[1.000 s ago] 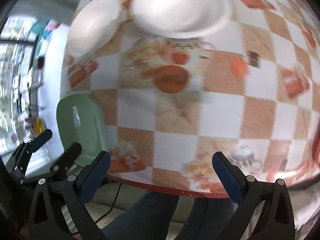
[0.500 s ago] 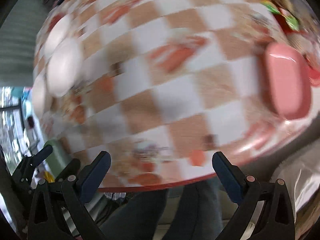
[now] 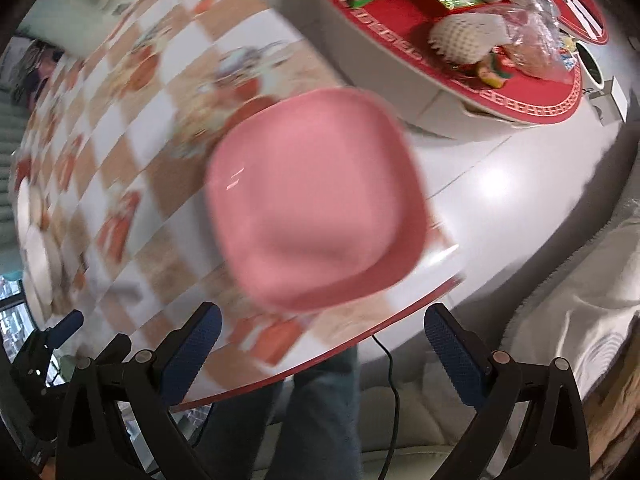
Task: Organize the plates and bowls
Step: 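Move both tools across the table to the pink square plate, then close both tools on the rim of the pink square plate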
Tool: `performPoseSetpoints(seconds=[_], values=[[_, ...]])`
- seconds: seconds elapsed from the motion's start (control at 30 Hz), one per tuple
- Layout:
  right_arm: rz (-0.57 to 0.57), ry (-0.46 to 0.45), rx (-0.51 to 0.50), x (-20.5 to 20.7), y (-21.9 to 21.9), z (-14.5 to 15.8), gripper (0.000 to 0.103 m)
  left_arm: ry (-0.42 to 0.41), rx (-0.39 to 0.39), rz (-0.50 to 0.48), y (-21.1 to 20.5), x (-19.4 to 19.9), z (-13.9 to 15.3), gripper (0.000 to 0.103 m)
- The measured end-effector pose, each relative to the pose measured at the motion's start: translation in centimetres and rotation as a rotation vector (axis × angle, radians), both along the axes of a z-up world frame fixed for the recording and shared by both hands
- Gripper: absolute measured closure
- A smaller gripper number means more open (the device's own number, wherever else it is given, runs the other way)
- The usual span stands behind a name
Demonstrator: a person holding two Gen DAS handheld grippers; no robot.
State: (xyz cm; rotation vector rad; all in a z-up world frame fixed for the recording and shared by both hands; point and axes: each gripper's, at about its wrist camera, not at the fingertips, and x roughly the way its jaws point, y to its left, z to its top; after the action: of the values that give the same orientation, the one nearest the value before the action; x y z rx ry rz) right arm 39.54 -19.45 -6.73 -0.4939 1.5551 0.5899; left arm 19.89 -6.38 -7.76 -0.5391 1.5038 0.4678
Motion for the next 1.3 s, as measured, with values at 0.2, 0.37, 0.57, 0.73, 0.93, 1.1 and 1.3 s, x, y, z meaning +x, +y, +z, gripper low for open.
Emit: performPoseSetpoints(seconds=[0.2,0.37,0.57,0.73,0.93,1.1,1.3], values=[[0.017,0.016,-0.017,3.5,-0.9,-0.7,0.001,-0.002,-0.019,-0.004,-1.0,4.3,-0.4,0.014],[0.056,0.046,-0.032,5.3,-0.5,-1.9,0.001,0.014,-0.007,0.009,-1.4,7.4,-1.8,0.014],[0.058,0.025,-0.080,6.5,0.9,-3.2,0.001,0.007,-0.006,0.062,-1.3,9.6,-3.2,0.014],[0.087,0.004,-0.072,7.2,1.6,-4.0,0.001,-0.004,0.003,0.070,-1.5,10.9,-4.1,0.014],[0.104,0.031,-0.085,7.5,1.8,-4.8,0.019,-0.009,-0.016,0.065,-2.1,12.1,-4.8,0.014],[0.129,0.061,-0.085,7.4,2.3,-5.6,0.040,0.004,-0.028,0.071,-2.4,12.5,-5.4,0.025],[0.151,0.049,-0.090,7.2,2.7,-5.9,0.056,0.011,-0.014,0.034,-3.1,13.4,-5.8,0.042]])
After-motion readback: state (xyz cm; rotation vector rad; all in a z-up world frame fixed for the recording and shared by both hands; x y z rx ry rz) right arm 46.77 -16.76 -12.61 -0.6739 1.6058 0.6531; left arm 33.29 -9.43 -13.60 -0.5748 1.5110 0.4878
